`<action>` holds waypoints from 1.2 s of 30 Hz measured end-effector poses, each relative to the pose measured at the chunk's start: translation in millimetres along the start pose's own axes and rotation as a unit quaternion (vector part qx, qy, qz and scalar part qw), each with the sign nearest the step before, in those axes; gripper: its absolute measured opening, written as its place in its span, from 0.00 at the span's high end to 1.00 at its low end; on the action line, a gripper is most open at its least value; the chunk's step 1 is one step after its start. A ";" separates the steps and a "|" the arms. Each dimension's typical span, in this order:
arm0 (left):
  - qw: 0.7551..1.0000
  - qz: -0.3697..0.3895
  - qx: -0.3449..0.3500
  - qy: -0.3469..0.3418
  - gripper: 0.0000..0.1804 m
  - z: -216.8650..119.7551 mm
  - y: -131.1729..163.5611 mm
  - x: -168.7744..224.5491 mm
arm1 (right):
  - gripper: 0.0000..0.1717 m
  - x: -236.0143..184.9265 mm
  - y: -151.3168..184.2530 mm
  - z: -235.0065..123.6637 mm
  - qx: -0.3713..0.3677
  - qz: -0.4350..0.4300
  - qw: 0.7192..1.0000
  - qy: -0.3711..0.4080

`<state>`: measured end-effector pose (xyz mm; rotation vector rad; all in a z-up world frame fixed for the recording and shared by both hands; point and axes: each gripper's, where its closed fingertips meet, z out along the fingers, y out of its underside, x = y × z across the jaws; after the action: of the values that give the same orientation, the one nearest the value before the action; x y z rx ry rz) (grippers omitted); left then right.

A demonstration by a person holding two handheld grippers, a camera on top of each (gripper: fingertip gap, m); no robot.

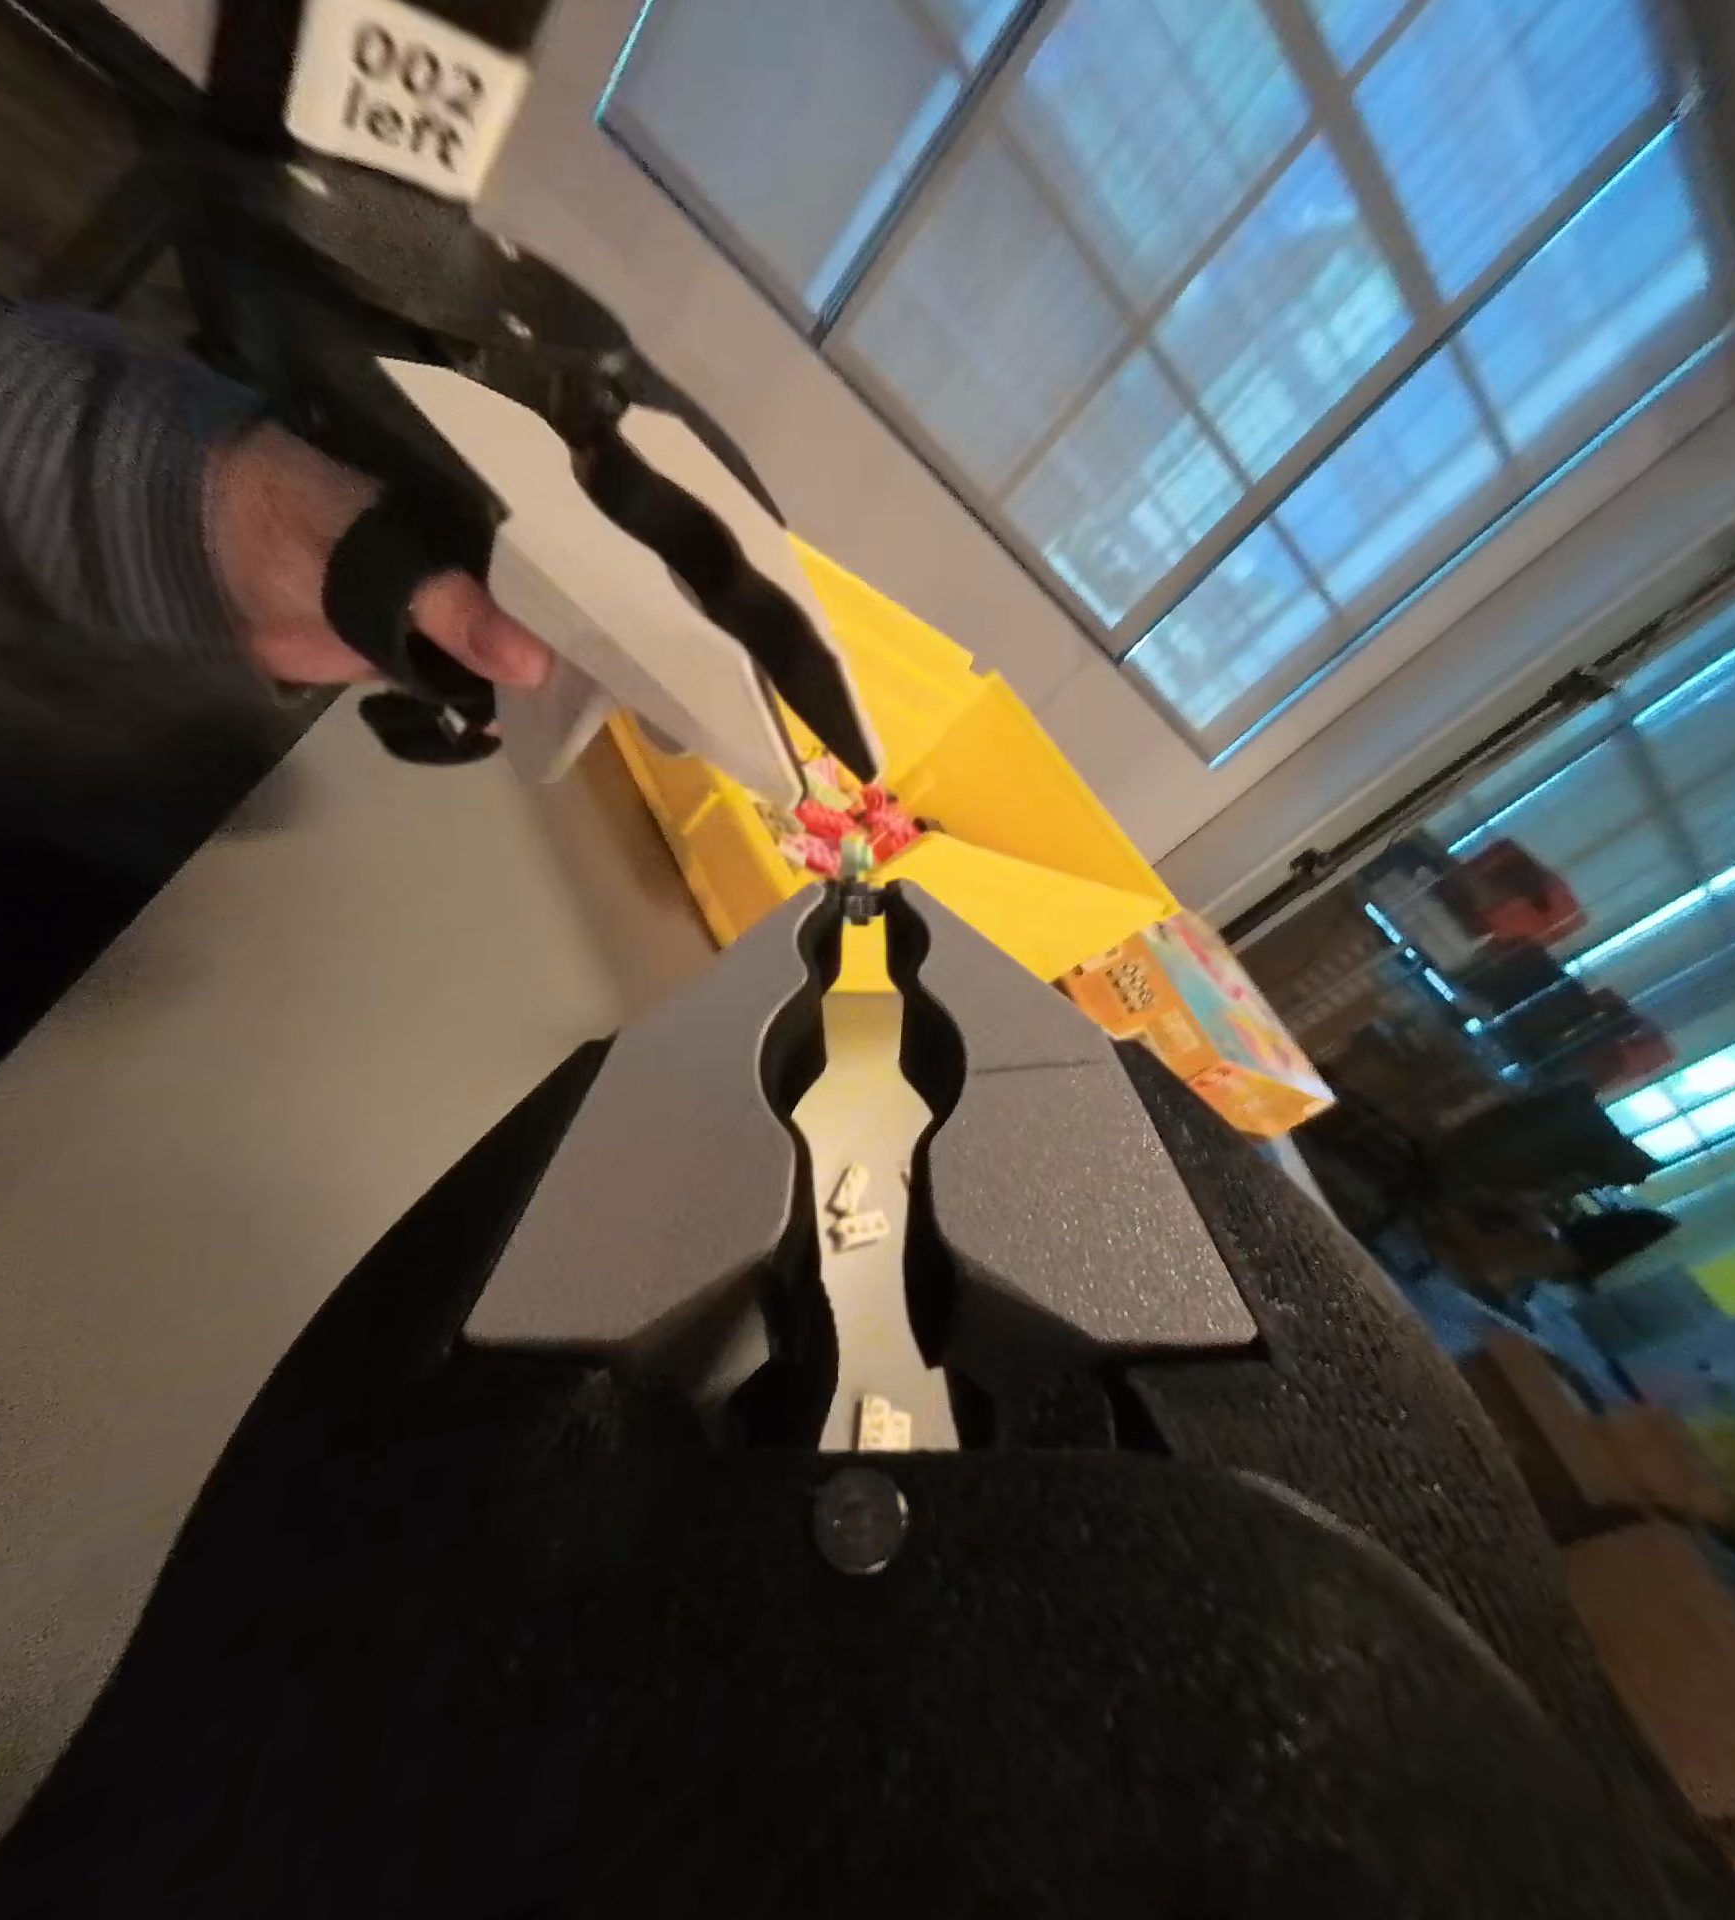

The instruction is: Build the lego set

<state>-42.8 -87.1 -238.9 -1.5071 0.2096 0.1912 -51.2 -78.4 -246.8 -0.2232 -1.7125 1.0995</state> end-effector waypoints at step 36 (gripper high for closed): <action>0.983 -0.029 -0.062 0.170 0.98 2.4 32.6 50.0 | 0.92 -51.5 20.6 -27.3 -0.065 0.216 0.940 -0.257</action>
<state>-2.7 -83.1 -282.9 -1.6635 0.4328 -0.1048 -13.0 -83.1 -295.1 -0.4402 -2.2782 1.4555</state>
